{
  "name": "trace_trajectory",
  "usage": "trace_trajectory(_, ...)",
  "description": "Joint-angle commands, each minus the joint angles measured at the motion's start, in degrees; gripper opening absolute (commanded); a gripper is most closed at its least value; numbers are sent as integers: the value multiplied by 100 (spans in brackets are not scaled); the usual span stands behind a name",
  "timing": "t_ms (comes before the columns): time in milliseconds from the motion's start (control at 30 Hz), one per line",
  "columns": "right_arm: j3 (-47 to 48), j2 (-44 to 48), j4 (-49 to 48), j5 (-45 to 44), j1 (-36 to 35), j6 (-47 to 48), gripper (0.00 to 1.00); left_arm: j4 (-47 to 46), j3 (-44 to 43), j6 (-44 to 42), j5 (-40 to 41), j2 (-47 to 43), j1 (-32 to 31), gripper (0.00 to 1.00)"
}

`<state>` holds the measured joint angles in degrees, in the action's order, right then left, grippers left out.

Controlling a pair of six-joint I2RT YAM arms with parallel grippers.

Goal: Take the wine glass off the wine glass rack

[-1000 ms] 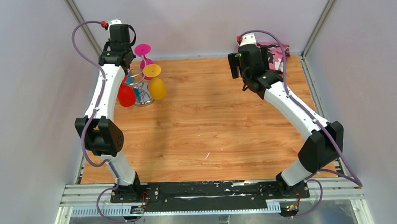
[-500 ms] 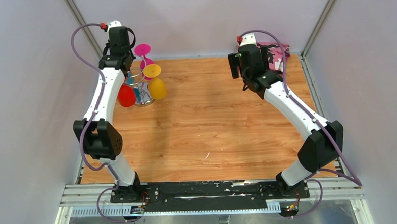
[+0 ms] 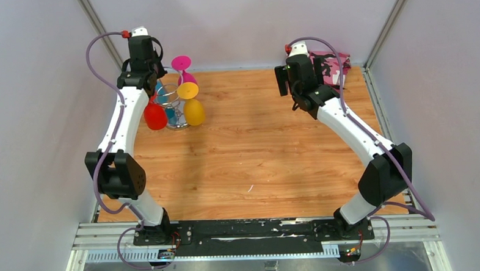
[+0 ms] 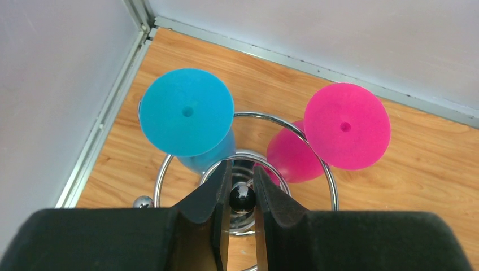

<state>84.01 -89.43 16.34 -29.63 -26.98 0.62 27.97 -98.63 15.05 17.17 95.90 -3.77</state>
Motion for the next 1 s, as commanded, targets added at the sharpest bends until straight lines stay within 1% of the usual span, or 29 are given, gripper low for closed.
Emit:
trace_trajectory(0, -11, -35, 97, -115, 62, -169, 99, -207, -5, 149, -495, -341, -29, 0)
trace_trajectory(233, -34, 58, 92, -224, 79, -185, 99, -348, 24, 300, -1047, -389, -164, 0)
trace_trajectory(733, -170, 358, 91, -275, 149, -225, 99, -383, -18, 366, -1205, -498, -992, 0)
trace_trajectory(967, -243, 540, 98, -319, 171, -256, 99, -603, 175, 470, -1373, -501, -1328, 0)
